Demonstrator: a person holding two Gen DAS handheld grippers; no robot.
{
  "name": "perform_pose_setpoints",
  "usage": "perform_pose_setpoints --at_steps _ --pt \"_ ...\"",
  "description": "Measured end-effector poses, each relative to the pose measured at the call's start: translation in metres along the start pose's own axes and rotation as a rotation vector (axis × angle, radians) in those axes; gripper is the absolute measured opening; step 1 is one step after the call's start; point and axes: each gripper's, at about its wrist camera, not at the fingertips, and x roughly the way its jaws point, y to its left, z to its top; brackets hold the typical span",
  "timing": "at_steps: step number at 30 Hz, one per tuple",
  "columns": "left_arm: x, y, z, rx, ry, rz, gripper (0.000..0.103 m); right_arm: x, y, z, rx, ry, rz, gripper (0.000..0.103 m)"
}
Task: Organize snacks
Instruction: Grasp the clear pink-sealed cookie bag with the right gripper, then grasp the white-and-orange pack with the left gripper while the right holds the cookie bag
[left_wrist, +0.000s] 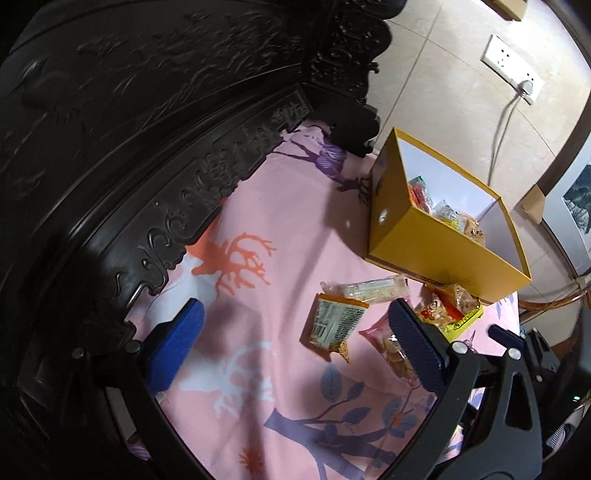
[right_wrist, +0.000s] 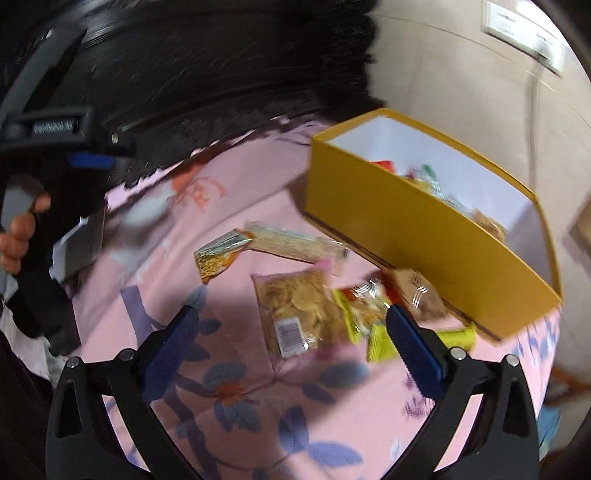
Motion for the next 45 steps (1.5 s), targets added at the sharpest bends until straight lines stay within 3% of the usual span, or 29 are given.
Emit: perform_pose_setpoints --at_steps 7,11,16,21,33,38,45 --pt "0.014 0.014 -0.008 -0.066 0.033 0.039 0.101 0.052 0.007 0.012 -0.202 0.063 0.064 0.100" --pt "0.024 0.023 -0.013 -0.092 0.060 0.092 0.101 0.077 0.002 0.012 -0.205 0.101 0.110 0.087" --pt "0.031 0.026 -0.017 -0.085 0.083 0.129 0.101 0.094 -0.003 0.003 -0.182 0.124 0.108 0.084" --pt "0.041 0.016 -0.016 -0.042 0.098 0.138 0.101 0.092 -0.011 -0.005 -0.140 0.121 0.095 0.050" --pt "0.083 -0.051 -0.034 0.199 0.187 0.039 0.101 0.003 -0.033 -0.024 0.252 -0.025 0.136 0.048" --pt "0.099 -0.056 -0.035 0.202 0.206 0.027 0.101 -0.016 -0.046 -0.041 0.430 -0.038 0.150 0.048" --pt "0.111 -0.052 -0.033 0.183 0.200 -0.001 0.101 -0.030 -0.047 -0.050 0.506 -0.055 0.148 0.048"
